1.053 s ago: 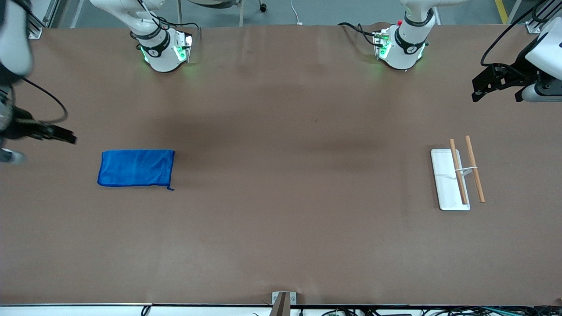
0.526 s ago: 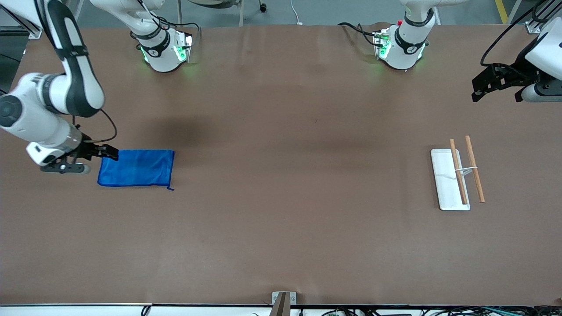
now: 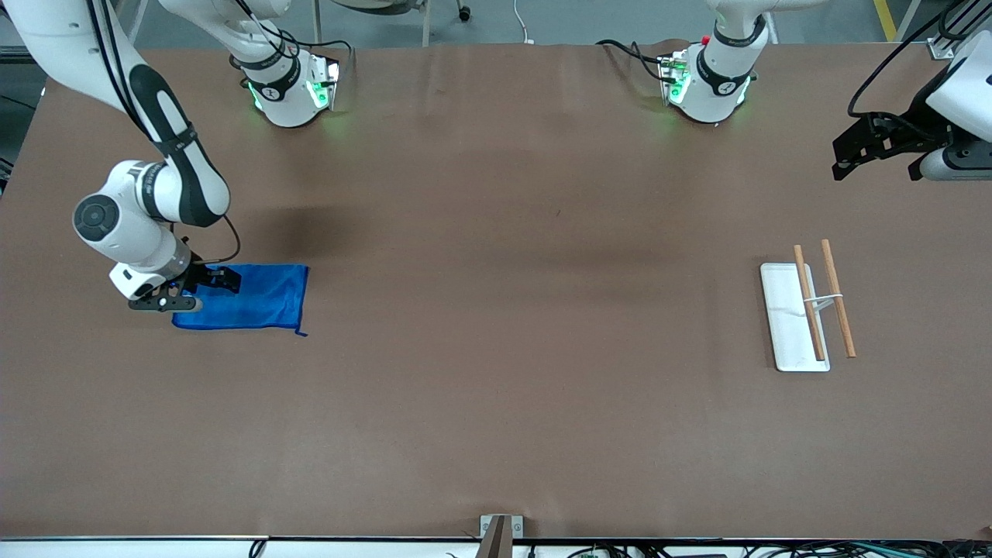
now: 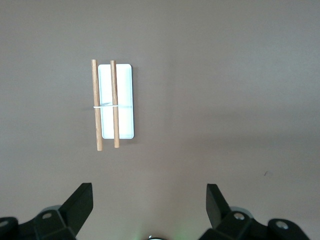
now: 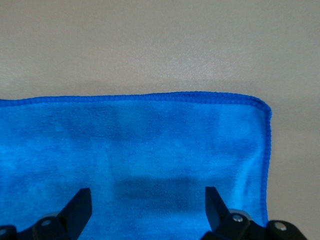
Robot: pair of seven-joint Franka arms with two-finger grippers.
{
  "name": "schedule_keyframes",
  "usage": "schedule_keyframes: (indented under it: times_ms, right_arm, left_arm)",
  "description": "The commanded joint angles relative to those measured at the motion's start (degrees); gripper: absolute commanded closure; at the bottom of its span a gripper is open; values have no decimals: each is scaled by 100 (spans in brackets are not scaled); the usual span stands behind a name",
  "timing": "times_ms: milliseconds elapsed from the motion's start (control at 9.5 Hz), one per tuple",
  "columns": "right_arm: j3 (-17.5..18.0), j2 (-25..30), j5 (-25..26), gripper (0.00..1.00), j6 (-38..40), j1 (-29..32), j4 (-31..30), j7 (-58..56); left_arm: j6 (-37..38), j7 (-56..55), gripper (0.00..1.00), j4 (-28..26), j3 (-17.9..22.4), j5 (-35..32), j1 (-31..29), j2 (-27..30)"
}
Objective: Right arm passes towel to left arm to hang
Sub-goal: 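Close the right gripper on the blue towel's edge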
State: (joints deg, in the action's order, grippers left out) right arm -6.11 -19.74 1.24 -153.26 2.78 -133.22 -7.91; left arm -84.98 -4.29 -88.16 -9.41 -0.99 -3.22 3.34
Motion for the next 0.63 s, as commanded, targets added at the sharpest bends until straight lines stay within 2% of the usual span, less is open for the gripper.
schedule_keyframes:
  times_ms: [0,105,211,421,526]
  right_arm:
    - [31,-90,43,1,-517,64,-230,-61]
    - [31,-152,43,7,-564,56,-257,-79]
    - [31,-188,43,20,-547,64,-257,-227]
    - [31,-249,43,75,-521,73,-248,-290]
    - [40,-241,43,100,-503,65,-248,-246]
  left_arm:
    - [70,86,0,-26,-34,64,-38,-123]
    - [70,86,0,-26,-34,64,-38,-123]
    - [70,95,0,-26,-34,64,-38,-123]
    - [70,86,0,-26,-34,64,-38,-123]
    - [70,95,0,-26,-34,64,-38,-123]
